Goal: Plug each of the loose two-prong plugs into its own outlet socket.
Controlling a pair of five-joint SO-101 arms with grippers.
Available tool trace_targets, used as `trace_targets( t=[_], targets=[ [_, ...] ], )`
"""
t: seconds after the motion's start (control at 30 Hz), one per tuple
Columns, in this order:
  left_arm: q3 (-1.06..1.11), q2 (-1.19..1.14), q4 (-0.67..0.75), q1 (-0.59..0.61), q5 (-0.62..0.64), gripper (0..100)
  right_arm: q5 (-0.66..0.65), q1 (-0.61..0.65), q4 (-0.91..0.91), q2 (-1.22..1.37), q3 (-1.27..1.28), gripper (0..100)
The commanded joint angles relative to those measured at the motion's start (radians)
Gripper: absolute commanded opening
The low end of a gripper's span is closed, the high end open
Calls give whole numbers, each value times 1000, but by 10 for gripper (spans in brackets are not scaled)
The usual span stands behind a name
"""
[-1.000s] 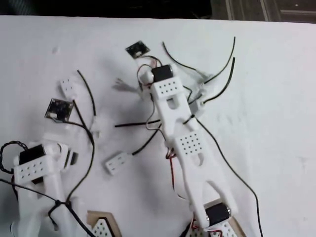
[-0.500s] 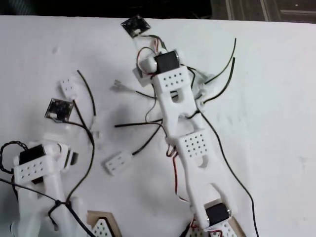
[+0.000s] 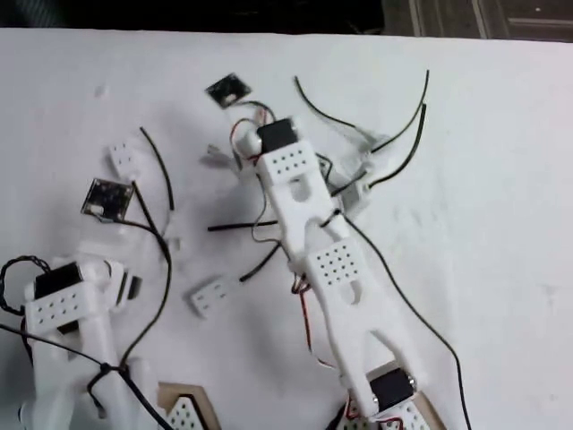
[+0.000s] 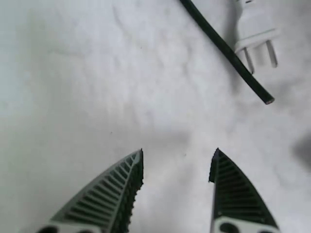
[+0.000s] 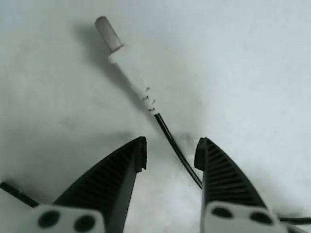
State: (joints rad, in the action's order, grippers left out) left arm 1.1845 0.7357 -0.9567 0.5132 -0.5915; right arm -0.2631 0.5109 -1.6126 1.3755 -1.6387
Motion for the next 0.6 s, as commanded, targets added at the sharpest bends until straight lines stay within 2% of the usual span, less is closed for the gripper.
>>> trace_targets(
  t=[0.0, 0.13, 0.23, 0.33, 0.57],
  targets=[
    [0, 31, 14, 8, 11, 226, -5, 21, 45, 12, -28, 173],
    [0, 31, 14, 8, 11, 226, -5, 22, 76, 62, -28, 156],
    [0, 31, 14, 8, 11, 226, -6, 22, 81, 77, -29, 18],
    [0, 31, 14, 8, 11, 226, -8, 25, 65, 62, -31, 24],
    [0, 31, 14, 8, 11, 226, -112, 33, -7, -107, -29, 17]
  ],
)
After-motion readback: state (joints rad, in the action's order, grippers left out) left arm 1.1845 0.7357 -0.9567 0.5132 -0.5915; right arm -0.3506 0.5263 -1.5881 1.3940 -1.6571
